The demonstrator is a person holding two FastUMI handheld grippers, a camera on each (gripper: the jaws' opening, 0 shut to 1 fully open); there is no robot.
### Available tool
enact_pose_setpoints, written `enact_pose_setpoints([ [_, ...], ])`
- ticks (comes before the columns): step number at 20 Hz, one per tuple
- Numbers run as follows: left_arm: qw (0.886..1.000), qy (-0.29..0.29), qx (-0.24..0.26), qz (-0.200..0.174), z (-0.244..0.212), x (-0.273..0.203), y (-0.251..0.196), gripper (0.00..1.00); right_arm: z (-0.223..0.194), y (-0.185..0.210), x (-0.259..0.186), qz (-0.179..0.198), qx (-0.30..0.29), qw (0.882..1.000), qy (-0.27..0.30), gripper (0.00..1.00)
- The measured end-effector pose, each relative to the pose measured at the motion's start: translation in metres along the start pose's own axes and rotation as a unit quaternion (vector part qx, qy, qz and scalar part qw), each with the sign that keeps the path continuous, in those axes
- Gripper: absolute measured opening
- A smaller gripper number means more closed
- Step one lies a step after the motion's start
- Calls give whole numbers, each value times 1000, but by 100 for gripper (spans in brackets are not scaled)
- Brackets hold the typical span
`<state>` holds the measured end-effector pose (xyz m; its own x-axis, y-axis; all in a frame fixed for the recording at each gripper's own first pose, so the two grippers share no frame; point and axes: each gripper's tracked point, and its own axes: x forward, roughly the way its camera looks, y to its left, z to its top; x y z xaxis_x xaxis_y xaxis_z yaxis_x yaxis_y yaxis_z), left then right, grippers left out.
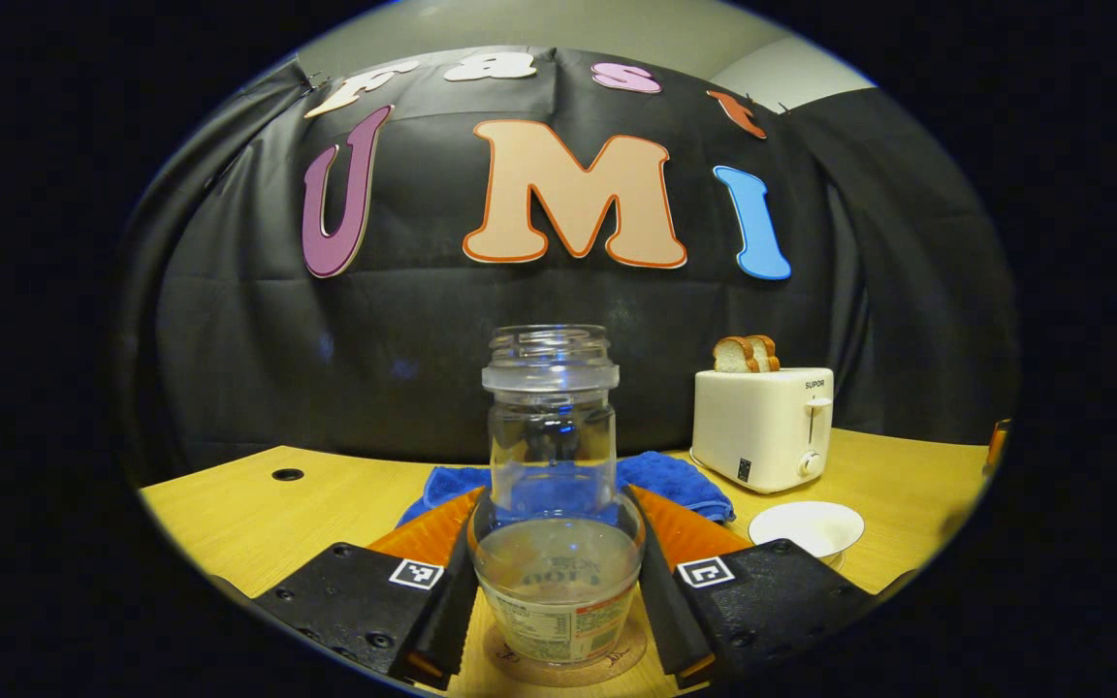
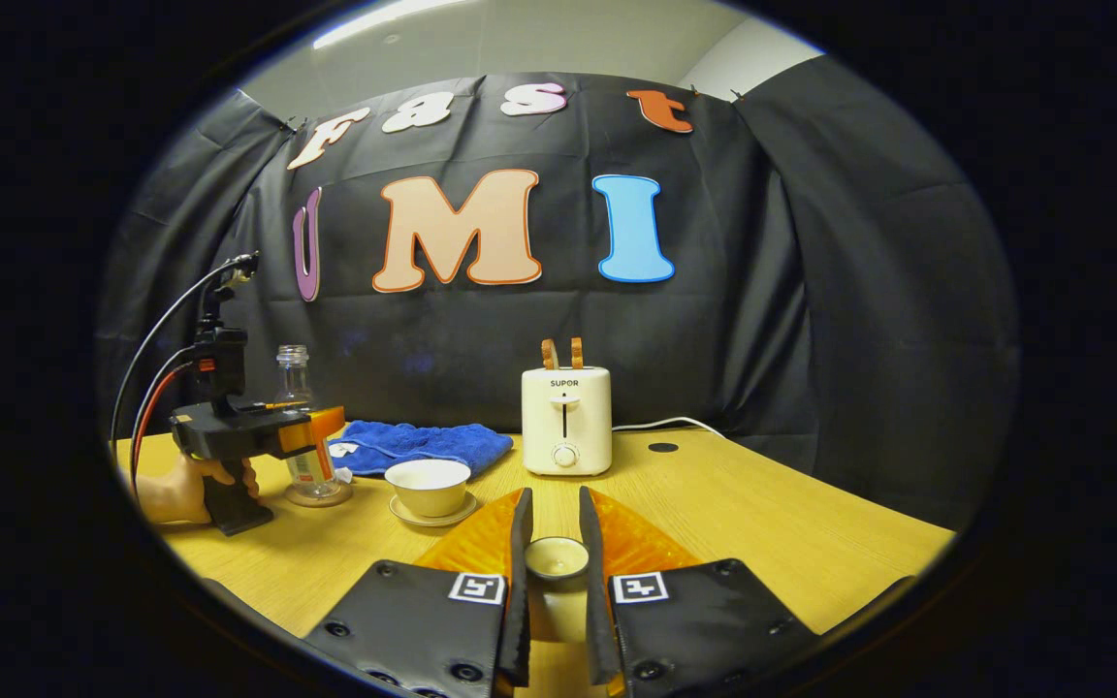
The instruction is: Open the teacup lid with one hand, grasp the water bottle and pour water into the teacup with the other hand; after pouring, place the water bottle on the coaster and then close the teacup lid.
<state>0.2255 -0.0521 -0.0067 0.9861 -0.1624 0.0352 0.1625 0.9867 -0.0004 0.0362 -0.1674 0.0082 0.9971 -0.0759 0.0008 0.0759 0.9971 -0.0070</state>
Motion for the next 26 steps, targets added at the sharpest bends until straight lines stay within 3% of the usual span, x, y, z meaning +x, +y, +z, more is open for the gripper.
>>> enact_pose_setpoints([
  [7,1000,13,-2,-1,-5,-10,6,75,0,0,0,0,0,1000,1,26],
  [9,1000,14,-2,0,-4,-11,7,98,0,0,0,0,0,1000,1,26],
  [10,1000,13,-2,1,-3,-12,8,92,0,0,0,0,0,1000,1,27],
  [26,1000,18,-5,3,-3,-52,13,94,1,2,-1,5,0,1000,-1,27],
])
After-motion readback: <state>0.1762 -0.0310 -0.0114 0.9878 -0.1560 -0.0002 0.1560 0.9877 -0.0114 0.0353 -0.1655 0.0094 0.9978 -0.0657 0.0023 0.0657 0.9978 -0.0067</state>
